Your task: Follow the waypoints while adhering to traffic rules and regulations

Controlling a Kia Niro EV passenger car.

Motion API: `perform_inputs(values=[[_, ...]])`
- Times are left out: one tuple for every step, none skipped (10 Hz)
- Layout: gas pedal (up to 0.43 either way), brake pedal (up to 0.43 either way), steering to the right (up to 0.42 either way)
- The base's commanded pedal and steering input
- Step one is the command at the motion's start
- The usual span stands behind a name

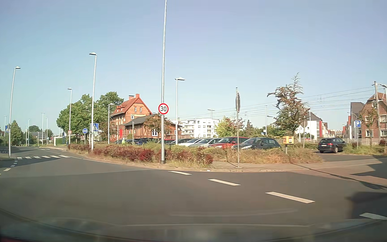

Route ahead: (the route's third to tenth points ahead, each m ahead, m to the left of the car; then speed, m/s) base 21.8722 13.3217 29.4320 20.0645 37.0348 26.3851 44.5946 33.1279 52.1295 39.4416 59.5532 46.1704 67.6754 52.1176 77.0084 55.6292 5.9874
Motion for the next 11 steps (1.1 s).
perform_inputs(values=[[0.067, 0.03, -0.243], [0.067, 0.03, -0.243], [0.067, 0.03, -0.243], [0.079, 0.03, -0.242], [0.079, 0.03, -0.242], [0.079, 0.03, -0.239], [0.079, 0.03, -0.236], [0.079, 0.03, -0.229], [0.079, 0.03, -0.224], [0.098, 0.03, -0.217], [0.098, 0.03, -0.213]])
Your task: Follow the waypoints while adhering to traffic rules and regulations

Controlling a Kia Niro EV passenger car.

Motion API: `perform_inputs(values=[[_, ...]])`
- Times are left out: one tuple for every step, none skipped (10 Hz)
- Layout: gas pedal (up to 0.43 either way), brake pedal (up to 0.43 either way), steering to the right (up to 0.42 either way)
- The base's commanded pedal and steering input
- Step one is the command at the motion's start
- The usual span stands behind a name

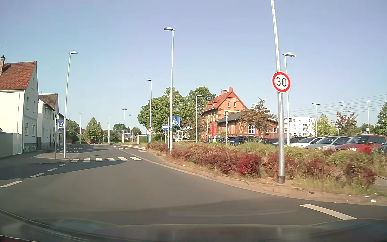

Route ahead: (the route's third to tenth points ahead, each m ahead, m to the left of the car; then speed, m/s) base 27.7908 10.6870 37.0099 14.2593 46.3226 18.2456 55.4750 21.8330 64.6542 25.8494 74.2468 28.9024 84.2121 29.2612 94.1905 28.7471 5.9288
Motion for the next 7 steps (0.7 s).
perform_inputs(values=[[0.098, 0.03, -0.21], [0.098, 0.03, -0.206], [0.098, 0.03, -0.202], [0.098, 0.024, -0.196], [0.098, 0.03, -0.185], [0.11, 0.03, -0.171], [0.11, 0.03, -0.161]])
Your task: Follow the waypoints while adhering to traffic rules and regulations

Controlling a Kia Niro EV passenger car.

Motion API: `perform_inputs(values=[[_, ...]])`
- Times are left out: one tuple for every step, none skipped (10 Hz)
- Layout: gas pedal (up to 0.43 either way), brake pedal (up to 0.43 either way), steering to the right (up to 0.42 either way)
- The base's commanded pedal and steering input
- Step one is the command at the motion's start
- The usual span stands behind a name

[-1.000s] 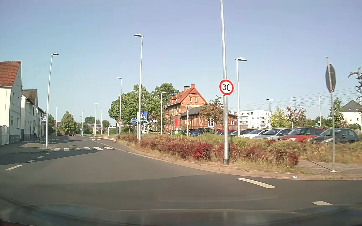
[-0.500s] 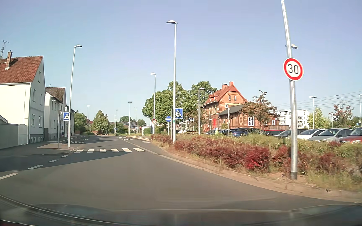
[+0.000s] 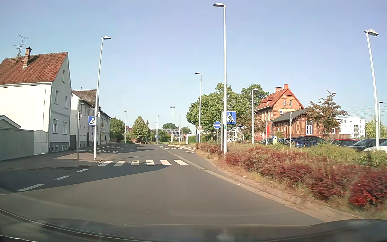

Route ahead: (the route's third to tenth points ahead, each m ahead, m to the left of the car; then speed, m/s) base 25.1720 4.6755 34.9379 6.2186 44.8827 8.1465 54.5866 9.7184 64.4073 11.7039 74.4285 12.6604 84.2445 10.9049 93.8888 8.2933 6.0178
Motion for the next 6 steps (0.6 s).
perform_inputs(values=[[0.11, 0.03, -0.145], [0.118, 0.03, -0.134], [0.118, 0.03, -0.123], [0.118, 0.03, -0.108], [0.118, 0.03, -0.093], [0.118, 0.03, -0.083]])
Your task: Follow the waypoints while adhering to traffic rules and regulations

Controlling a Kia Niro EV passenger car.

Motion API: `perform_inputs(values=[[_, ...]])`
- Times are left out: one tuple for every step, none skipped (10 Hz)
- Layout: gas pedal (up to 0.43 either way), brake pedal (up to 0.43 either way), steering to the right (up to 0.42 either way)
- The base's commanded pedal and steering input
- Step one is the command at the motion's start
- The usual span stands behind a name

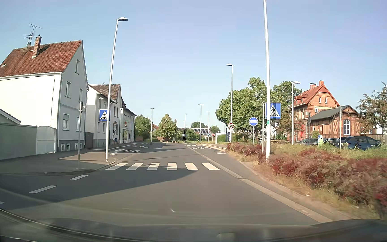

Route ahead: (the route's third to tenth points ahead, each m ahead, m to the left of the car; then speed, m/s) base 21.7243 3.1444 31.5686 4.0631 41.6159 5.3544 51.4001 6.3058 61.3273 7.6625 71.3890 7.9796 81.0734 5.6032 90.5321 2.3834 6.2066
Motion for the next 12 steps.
perform_inputs(values=[[0.13, 0.03, -0.074], [0.15, 0.03, -0.066], [0.15, 0.03, -0.054], [0.15, 0.03, -0.045], [0.15, 0.03, -0.035], [0.15, 0.03, -0.029], [0.15, 0.03, -0.024], [0.15, 0.03, -0.021], [0.15, 0.03, -0.018], [0.15, 0.03, -0.016], [0.15, 0.03, -0.016], [0.15, 0.03, -0.016]])
